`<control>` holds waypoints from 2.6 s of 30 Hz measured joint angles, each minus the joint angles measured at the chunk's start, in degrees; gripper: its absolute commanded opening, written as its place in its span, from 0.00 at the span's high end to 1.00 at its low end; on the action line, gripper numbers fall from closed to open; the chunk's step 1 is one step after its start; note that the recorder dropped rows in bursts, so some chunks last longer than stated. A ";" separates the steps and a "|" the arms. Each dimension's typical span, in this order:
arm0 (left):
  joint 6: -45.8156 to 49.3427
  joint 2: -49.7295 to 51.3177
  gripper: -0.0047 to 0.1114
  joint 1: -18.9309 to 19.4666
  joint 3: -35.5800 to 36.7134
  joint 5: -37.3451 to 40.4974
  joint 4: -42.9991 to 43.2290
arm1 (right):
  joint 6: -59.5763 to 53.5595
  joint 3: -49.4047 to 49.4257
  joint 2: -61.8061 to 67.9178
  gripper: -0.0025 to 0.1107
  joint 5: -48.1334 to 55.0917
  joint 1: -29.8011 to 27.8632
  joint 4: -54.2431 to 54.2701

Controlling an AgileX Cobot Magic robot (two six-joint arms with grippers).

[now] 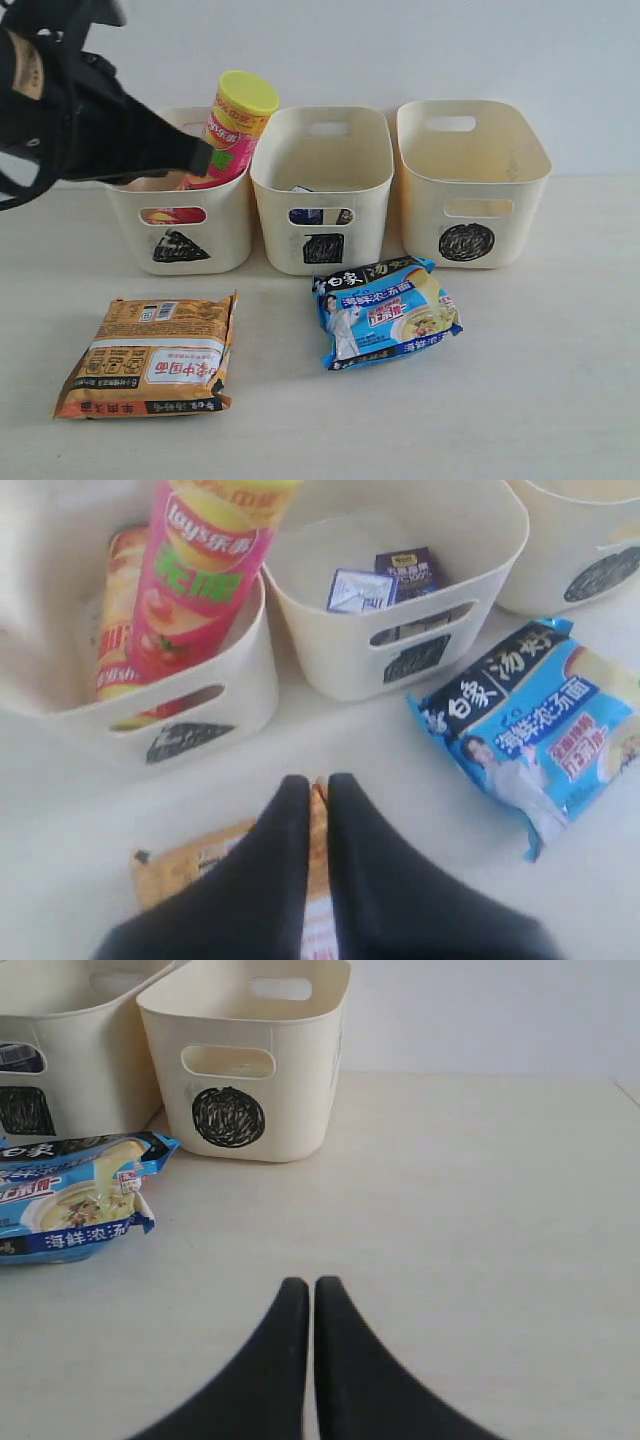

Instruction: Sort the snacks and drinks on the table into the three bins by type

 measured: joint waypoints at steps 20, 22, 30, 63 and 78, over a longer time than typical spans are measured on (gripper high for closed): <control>5.46 -26.83 0.92 0.11 23.25 -15.08 -2.16 | 0.00 0.00 0.00 0.98 0.00 0.00 0.00; 5.60 -29.32 0.92 0.91 25.64 -15.60 -2.16 | 0.00 0.00 0.00 0.98 0.00 0.00 0.00; 5.14 -39.83 0.92 8.90 36.72 -24.71 -2.68 | 0.00 0.00 0.00 0.98 0.00 0.00 0.00; 6.05 -75.98 0.92 29.29 58.91 -30.02 -8.32 | 0.00 0.00 0.00 0.98 0.00 0.00 0.00; 22.24 -77.22 0.92 32.78 63.81 -24.16 -20.75 | 0.00 0.00 0.00 0.98 0.00 0.00 0.00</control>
